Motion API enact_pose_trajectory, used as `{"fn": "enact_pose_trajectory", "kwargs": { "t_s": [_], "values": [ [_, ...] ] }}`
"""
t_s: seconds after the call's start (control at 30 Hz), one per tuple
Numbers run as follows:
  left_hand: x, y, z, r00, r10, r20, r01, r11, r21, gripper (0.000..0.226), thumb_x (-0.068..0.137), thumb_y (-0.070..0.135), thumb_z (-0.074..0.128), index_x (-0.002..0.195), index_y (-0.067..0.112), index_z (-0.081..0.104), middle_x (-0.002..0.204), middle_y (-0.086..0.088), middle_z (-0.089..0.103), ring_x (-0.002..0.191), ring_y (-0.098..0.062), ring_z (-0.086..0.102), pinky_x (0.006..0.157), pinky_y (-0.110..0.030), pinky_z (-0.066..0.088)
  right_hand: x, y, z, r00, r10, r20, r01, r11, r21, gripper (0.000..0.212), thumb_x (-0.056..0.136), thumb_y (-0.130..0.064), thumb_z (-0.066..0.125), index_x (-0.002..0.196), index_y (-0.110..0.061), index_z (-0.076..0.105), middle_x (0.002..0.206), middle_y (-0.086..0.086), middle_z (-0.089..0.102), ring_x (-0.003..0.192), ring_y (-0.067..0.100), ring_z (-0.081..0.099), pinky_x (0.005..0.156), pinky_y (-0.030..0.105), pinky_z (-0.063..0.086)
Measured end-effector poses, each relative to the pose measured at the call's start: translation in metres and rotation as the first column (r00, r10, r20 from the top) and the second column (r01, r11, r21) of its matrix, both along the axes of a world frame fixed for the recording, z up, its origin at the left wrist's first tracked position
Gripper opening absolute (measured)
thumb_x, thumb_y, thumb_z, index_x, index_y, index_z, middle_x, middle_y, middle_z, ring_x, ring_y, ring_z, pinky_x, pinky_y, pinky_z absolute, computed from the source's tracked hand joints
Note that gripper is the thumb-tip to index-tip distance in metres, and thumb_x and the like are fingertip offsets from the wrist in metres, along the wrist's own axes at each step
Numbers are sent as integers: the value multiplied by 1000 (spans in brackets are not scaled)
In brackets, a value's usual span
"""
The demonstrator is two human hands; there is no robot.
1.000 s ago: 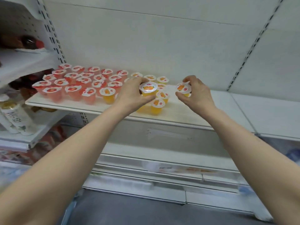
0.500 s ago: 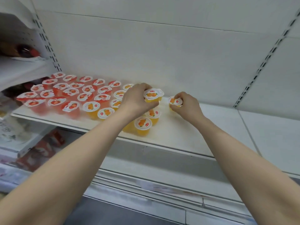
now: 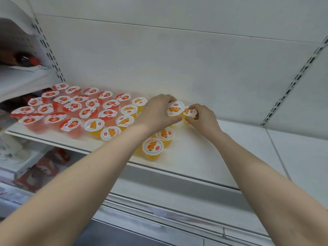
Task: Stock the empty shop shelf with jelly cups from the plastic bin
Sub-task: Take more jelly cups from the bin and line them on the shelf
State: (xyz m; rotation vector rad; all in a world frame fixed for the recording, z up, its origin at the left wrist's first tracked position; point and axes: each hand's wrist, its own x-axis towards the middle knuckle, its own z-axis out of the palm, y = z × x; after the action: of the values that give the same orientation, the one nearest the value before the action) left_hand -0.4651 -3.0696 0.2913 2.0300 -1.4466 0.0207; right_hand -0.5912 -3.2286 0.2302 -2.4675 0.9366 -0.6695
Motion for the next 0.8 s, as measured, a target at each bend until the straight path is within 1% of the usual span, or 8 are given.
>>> {"fn": "enact_pose_trajectory", "kwargs": {
  "t_s": [0.03, 0.1, 0.17, 0.27, 0.33, 0.4, 0.5, 0.8],
  "values": [
    [-1, -4, -1, 999, -11, 33, 11, 1000, 18, 49, 71, 48, 74, 112, 24, 62, 104, 4, 63, 98, -17, 55, 80, -31, 46, -2, -1, 0, 1000, 20, -8, -20, 1000, -12, 36, 85, -30, 71, 118, -17, 60, 105, 5, 61, 90, 22, 61, 83, 36, 49],
    [-5, -12, -3, 995, -32, 92, 27, 998, 61, 51, 71, 55, 71, 111, 25, 64, 102, 4, 63, 99, -18, 52, 79, -31, 44, -7, -2, 0, 998, 63, -30, -65, 996, -56, 38, 86, -24, 70, 122, -16, 60, 111, 7, 60, 98, 23, 60, 88, 36, 48],
    [-10, -20, -7, 988, -55, 148, 38, 993, 116, 52, 70, 58, 68, 110, 24, 64, 100, 4, 63, 101, -20, 50, 82, -33, 45, -12, -5, 0, 993, 93, -67, -100, 987, -124, 41, 86, -20, 69, 126, -14, 60, 118, 9, 60, 107, 26, 57, 90, 31, 43],
    [-17, -28, -15, 971, -73, 229, 28, 981, 194, 54, 72, 58, 65, 111, 22, 64, 101, 1, 63, 105, -22, 47, 82, -32, 44, -20, -9, 1, 988, 99, -115, -120, 972, -199, 41, 88, -17, 67, 128, -12, 60, 123, 11, 58, 109, 30, 54, 88, 26, 35],
    [-20, -30, -21, 962, -77, 261, 14, 973, 232, 57, 72, 60, 65, 113, 21, 64, 102, 1, 64, 107, -22, 45, 82, -32, 43, -24, -11, 1, 986, 97, -134, -126, 965, -229, 42, 89, -17, 66, 130, -12, 58, 125, 11, 56, 111, 31, 53, 88, 26, 34],
    [-22, -33, -25, 953, -76, 295, -6, 964, 267, 58, 71, 62, 64, 111, 20, 65, 100, 0, 64, 107, -23, 45, 82, -32, 43, -26, -12, 2, 985, 93, -147, -126, 963, -240, 44, 90, -17, 65, 133, -12, 56, 128, 10, 55, 114, 31, 51, 91, 29, 37],
    [-24, -36, -29, 945, -51, 322, -42, 961, 274, 60, 71, 64, 64, 110, 19, 65, 100, -2, 65, 109, -23, 45, 83, -32, 41, -29, -12, 4, 985, 88, -152, -123, 962, -242, 45, 91, -18, 63, 135, -12, 54, 130, 11, 54, 117, 30, 50, 95, 32, 38],
    [-29, -37, -31, 929, -22, 370, -85, 959, 270, 68, 70, 68, 64, 117, 18, 63, 110, -4, 64, 113, -25, 46, 89, -33, 40, -36, -6, 12, 984, 61, -166, -107, 953, -285, 43, 93, -18, 60, 135, -11, 54, 131, 12, 55, 115, 33, 51, 95, 39, 41]
  ]
}}
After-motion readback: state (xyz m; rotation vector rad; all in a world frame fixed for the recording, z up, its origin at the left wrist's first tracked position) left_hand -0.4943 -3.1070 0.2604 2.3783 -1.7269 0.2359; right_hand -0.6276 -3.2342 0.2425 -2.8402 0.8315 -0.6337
